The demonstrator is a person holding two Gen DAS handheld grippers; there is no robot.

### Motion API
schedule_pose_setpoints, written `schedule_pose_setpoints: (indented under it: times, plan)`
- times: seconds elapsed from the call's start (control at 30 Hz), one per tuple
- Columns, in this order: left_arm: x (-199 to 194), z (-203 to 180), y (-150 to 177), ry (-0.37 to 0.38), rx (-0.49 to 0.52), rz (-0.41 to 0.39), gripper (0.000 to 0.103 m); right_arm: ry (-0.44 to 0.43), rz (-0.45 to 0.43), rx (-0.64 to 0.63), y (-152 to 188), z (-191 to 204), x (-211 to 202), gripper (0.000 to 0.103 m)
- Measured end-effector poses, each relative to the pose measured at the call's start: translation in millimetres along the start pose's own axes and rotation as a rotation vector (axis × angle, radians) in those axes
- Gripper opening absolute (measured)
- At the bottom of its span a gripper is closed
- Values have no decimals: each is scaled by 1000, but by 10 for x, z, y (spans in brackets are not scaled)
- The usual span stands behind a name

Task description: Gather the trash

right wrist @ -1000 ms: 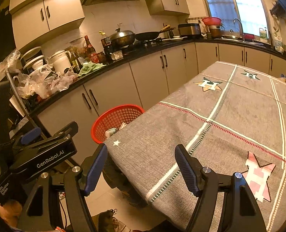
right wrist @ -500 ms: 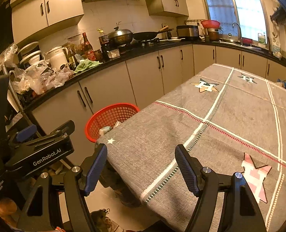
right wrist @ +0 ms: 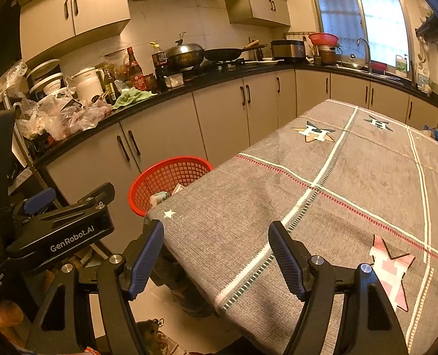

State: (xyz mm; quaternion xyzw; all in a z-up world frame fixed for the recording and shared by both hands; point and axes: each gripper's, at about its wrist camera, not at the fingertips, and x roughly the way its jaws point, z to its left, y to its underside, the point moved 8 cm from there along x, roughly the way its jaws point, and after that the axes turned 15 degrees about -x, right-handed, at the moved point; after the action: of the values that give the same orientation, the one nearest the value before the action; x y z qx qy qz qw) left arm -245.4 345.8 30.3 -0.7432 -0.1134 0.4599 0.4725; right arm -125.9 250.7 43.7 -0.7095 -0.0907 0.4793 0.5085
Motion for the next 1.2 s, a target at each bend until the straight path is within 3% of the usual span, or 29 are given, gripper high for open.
schedule_pose_setpoints:
  times: [1.2]
  plan:
    - [75,31,59,3,-17,50,103,-6,18,-13,44,51,47,79]
